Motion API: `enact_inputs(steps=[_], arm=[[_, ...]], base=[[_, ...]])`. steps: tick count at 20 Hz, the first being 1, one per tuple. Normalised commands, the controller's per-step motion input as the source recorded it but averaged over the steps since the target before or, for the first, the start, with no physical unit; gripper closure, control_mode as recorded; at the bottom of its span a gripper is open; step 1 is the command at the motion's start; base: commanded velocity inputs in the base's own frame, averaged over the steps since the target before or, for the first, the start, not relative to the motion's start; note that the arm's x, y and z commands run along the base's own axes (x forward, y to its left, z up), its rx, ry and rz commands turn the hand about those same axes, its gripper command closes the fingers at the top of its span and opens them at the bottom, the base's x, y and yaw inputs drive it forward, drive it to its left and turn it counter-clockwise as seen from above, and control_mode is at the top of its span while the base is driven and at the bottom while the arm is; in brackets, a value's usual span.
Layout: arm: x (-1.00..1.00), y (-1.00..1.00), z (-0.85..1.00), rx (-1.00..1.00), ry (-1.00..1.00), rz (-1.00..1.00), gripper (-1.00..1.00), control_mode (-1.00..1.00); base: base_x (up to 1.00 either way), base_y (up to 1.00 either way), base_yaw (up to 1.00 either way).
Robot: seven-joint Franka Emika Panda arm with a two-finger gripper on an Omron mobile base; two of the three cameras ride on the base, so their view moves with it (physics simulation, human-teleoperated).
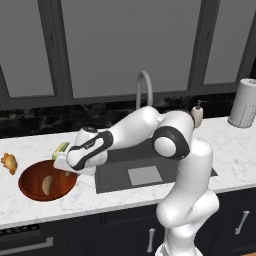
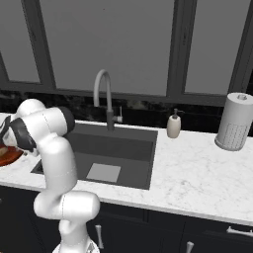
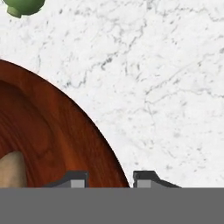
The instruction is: Pick the sweet potato from the sink and place it in the bowl. Then pick the bowl and place it in the microwave. Then close the microwave door and press the start button.
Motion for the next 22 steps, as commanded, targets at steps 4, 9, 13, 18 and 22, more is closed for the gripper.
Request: enact_inputs(steps=[4, 9, 13, 18, 22], arm=[[-0.04, 0.01, 0.03, 0.0, -0.03, 0.0, 1.0, -1.0], [-0.2, -0.31, 0.24, 0.02, -0.04, -0.06, 1.0, -1.0], [-0.09, -0.56, 0.2, 0.04, 0.0, -0.09, 1.0, -1.0], [-0.02, -0.28, 0.13, 0.02, -0.01, -0.16, 1.0, -1.0], [-0.19, -0.25, 0.57, 0.01, 0.0, -0.26, 1.0, -1.0]], base=[[0.0, 0.0, 0.0], [0.0, 0.0, 0.0], [0.0, 0.0, 0.0], [0.0, 0.0, 0.0], [0.0, 0.0, 0.0]])
